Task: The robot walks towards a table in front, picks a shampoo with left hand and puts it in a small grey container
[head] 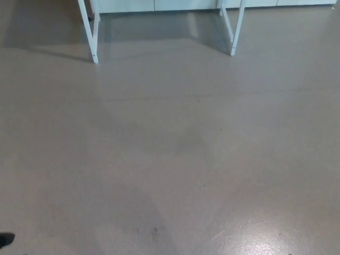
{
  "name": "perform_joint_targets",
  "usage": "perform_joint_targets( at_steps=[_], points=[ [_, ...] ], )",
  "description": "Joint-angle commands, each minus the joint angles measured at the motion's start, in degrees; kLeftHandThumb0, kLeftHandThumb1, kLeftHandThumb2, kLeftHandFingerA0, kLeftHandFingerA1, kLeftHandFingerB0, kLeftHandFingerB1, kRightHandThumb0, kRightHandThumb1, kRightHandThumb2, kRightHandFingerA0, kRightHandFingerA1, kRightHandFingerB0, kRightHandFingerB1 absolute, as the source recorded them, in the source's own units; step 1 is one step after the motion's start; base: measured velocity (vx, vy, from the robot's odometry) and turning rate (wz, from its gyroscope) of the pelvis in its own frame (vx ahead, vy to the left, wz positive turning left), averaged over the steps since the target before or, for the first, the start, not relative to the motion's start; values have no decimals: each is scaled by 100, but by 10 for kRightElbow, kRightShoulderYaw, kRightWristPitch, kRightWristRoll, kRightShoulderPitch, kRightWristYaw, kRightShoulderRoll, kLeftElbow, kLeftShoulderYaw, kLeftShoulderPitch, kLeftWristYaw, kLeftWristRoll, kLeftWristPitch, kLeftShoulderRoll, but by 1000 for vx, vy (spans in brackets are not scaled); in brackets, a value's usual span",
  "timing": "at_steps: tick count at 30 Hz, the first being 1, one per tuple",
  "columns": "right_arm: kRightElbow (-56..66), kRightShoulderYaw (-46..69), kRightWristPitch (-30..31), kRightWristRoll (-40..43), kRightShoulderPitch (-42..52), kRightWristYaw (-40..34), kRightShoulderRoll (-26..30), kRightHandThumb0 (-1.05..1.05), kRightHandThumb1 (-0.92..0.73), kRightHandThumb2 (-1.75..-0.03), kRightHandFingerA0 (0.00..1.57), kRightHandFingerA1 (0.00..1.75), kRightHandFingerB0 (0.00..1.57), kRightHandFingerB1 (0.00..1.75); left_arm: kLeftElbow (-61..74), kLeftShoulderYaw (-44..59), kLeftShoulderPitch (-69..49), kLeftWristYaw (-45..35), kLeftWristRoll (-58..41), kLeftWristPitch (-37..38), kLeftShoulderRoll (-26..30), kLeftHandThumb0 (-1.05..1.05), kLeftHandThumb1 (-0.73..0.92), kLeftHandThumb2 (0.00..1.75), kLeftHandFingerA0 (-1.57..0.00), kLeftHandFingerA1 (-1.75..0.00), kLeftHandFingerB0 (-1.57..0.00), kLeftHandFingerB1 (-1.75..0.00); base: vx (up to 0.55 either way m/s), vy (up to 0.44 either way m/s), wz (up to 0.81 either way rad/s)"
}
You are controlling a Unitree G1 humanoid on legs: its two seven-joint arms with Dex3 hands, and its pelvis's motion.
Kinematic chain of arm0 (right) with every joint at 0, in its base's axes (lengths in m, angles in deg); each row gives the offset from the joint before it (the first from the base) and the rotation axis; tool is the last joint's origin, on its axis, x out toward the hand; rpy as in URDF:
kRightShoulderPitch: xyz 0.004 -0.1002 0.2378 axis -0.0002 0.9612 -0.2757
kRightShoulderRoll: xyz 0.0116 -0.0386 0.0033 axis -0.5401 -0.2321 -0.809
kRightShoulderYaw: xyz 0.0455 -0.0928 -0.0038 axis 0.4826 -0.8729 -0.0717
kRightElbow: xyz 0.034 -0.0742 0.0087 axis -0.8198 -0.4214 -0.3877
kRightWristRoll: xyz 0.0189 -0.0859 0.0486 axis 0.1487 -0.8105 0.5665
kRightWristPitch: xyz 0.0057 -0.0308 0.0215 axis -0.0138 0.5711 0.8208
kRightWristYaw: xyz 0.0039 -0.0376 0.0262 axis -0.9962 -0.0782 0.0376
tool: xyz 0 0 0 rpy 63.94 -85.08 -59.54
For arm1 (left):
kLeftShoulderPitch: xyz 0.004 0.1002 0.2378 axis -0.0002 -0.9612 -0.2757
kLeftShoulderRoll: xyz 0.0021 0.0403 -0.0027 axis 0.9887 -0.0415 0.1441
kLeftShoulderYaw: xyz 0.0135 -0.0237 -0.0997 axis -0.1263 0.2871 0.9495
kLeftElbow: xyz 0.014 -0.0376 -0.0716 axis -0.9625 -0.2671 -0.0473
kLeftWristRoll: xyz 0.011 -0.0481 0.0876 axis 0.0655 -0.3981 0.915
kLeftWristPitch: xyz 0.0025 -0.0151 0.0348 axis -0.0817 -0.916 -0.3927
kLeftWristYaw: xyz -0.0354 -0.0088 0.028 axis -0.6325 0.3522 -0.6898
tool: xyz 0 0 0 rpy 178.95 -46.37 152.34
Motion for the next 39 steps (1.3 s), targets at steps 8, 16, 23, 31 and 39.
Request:
perform_joint_targets(
  at_steps=[8,16,23,31,39],
  points=[
    [-78,6,-39,24,16,26,13,-31,-68,-60,62,43,44,36,-61,-16,-20,4,24,5,28,-43,65,59,-52,-65,-32,-32,4,0,2],
    [-85,4,-65,30,38,34,12,-30,-70,-61,59,43,45,37,-63,-32,-26,6,21,10,30,-46,66,60,-55,-70,-33,-32,1,0,3],
    [-89,-7,-71,25,47,39,7,-31,-70,-61,60,43,45,37,-60,-44,-31,12,34,7,38,-46,66,60,-53,-55,-33,-32,111,184,-13],
    [-109,-15,-73,25,61,45,-3,-29,-71,-61,60,43,44,37,-61,-41,-33,-4,26,22,38,-39,67,60,-55,-65,-32,-33,215,28,-2],
    [-115,-24,-75,18,83,45,-3,-30,-72,-61,60,43,45,37,-66,-51,-50,0,34,28,35,-40,67,59,-56,-67,-33,-34,290,-83,15]
  ],
)
